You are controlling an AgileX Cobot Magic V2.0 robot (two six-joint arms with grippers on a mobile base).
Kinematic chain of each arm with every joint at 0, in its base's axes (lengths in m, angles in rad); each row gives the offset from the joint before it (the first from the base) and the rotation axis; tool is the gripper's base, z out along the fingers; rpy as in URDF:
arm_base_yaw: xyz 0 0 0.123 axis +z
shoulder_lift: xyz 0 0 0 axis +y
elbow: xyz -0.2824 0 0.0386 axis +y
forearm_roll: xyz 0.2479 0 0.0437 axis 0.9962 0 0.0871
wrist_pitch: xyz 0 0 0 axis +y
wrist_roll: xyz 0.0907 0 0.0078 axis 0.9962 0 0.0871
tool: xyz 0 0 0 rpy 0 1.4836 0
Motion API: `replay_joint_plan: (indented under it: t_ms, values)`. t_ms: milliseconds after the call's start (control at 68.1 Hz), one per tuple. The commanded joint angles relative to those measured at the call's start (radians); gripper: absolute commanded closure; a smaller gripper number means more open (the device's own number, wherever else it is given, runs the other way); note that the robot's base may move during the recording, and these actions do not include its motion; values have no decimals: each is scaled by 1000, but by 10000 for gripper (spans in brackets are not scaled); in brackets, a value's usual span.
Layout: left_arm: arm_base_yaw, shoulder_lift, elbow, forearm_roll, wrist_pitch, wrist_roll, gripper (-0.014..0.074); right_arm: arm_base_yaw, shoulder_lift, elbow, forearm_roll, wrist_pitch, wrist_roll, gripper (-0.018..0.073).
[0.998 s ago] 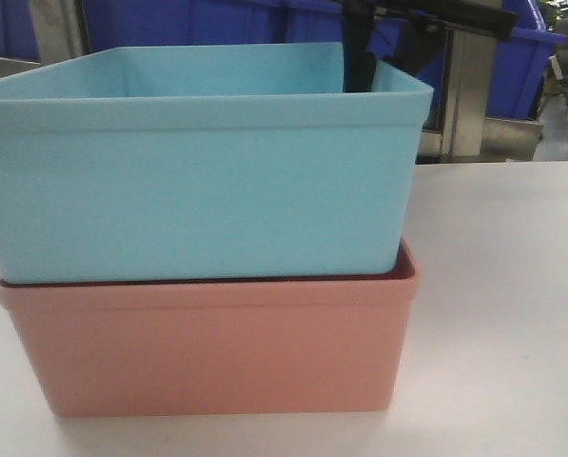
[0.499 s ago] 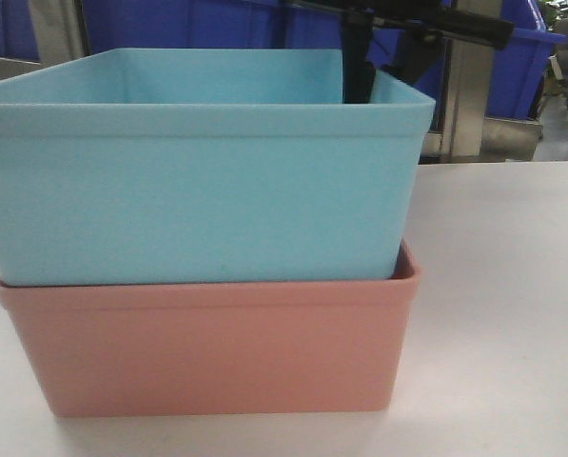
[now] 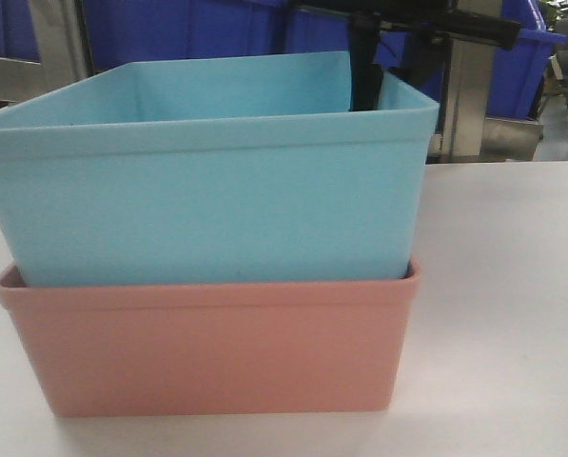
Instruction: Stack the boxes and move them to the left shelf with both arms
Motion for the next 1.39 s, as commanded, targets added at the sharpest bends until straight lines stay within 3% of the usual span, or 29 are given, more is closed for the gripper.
replay_joint_plan:
  t_ms: [0, 440, 528, 661, 719, 925, 1380]
  values:
    - [-5, 8, -30, 1, -79, 5, 225, -5, -62, -21, 33, 26, 4, 503]
    - [-5, 8, -30, 1, -79, 5, 225, -5, -55, 64, 33, -71, -25, 487]
    - [-5, 8, -30, 1, -79, 5, 225, -5, -43, 74, 33, -76, -39, 379]
    - [-5, 8, -30, 1, -79, 5, 225, -5, -31, 74, 26, -85, -49, 118]
    - [-5, 8, -30, 1, -79, 5, 225, -5, -30, 74, 8, -94, -54, 64]
    - [-5, 8, -30, 1, -79, 5, 225, -5, -12, 74, -52, -100, -73, 60]
    - [-5, 8, -32, 1, -86, 5, 225, -5, -12, 72, -52, -99, -136, 60]
